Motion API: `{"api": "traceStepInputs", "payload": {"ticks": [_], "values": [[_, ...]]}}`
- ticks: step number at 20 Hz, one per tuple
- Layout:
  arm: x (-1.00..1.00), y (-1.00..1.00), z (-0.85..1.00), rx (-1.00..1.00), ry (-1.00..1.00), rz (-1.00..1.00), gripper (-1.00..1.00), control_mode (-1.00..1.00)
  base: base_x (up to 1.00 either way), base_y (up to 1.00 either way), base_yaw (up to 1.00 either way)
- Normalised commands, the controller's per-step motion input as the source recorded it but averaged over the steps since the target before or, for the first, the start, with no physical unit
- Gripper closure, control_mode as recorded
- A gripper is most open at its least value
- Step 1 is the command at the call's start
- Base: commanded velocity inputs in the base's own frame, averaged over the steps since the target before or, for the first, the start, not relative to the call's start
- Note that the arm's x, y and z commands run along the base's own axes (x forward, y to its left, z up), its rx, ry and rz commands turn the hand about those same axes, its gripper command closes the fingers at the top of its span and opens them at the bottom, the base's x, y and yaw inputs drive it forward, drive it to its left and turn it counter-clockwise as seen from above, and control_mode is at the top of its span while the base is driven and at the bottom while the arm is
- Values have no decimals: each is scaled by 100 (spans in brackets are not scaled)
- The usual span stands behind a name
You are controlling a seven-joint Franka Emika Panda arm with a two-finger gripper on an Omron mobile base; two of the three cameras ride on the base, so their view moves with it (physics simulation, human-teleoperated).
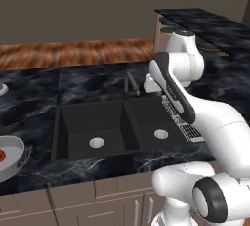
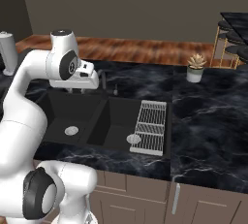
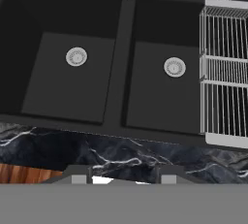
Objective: Dump the bell pepper from the pot into the sink. Then turn on the water and wash the bell pepper. Then turn off the water and put the bell pepper back in the pot.
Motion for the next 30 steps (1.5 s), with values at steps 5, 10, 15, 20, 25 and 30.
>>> {"api": "traceStepInputs", "payload": {"ticks": [5, 10, 15, 20, 25, 30], "values": [[-18, 0, 0, 0, -2, 0, -100, -100, 0, 0, 0], [-33, 17, 0, 0, 0, 0, -100, -100, 0, 0, 0], [-34, 41, 0, 0, 0, 0, -100, -100, 0, 0, 0], [-36, 44, 0, 0, 0, 0, -100, -100, 0, 0, 0], [-36, 45, 0, 0, 0, 0, -100, -100, 0, 0, 0], [-26, 44, 0, 0, 0, 0, -100, -100, 0, 0, 0]]}}
